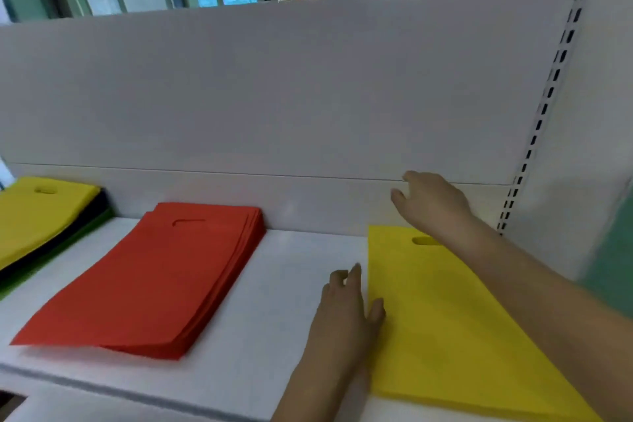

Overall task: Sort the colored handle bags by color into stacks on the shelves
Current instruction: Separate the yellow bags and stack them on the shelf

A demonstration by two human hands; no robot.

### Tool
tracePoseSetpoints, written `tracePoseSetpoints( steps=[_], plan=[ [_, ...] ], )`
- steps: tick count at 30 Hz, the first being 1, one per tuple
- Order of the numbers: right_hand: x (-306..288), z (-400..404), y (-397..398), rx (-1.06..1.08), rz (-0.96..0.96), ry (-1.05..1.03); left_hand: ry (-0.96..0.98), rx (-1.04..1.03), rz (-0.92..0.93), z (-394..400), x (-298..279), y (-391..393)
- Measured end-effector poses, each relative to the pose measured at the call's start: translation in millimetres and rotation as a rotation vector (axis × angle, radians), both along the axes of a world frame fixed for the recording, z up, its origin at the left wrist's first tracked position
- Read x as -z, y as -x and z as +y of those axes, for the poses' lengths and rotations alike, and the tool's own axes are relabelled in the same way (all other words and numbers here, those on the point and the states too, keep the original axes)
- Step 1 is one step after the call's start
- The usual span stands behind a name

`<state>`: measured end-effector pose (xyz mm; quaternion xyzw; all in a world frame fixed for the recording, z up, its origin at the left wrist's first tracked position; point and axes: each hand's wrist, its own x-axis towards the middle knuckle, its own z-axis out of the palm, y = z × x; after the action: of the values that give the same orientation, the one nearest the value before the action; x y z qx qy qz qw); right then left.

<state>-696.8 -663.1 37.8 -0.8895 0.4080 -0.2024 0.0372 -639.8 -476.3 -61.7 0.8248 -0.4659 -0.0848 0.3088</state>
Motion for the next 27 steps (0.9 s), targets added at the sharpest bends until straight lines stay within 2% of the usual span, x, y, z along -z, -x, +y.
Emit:
tracePoseSetpoints(
  steps=[5, 10, 14, 18, 23, 27],
  plan=[
    [-4.6, 97.6, -105.0, -0.278, -0.241, -0.163, 0.237, -0.086, -0.106, 90.4, -15.2, -63.2],
    [-11.0, 199.2, -209.1, -0.393, -0.44, -0.201, 0.348, -0.255, -0.166, 201.2, -35.6, -144.0],
    [-3.1, 300.1, -305.2, -0.514, -0.413, -0.292, 0.398, -0.424, -0.132, 309.7, -42.2, -214.2],
    [11.0, 366.5, -371.9, -0.582, -0.344, -0.318, 0.377, -0.592, -0.119, 392.5, -39.8, -272.2],
    [14.4, 396.5, -441.4, -0.605, -0.212, -0.288, 0.367, -0.703, -0.082, 449.9, -36.2, -339.8],
    [17.2, 396.5, -505.9, -0.551, -0.075, -0.203, 0.366, -0.773, -0.041, 462.2, -26.1, -408.3]
  ],
)
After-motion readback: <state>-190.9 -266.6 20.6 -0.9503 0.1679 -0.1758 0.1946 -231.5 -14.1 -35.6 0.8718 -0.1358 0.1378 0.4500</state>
